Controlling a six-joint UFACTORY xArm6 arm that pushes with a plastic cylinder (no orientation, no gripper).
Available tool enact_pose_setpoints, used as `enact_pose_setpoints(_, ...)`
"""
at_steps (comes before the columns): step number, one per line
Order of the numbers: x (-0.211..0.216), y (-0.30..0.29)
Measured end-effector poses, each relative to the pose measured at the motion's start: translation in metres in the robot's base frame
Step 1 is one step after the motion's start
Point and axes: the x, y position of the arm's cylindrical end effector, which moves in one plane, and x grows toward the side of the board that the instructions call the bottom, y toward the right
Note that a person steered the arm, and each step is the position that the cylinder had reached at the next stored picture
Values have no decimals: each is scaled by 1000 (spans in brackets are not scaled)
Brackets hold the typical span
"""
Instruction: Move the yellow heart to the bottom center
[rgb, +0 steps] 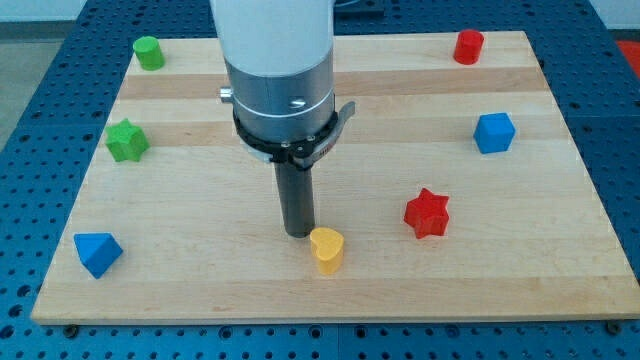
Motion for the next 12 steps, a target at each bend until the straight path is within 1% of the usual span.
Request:
enact_pose_setpoints(4, 6, 12)
enact_pose_setpoints(5, 19, 12)
enact_pose_setpoints(6, 22, 12)
enact_pose_setpoints(8, -13, 12)
enact_pose_setpoints(9, -13, 12)
enact_pose_setpoints(10, -26, 12)
enact_pose_setpoints(11, -50, 29)
enact_pose_setpoints(12, -52, 36)
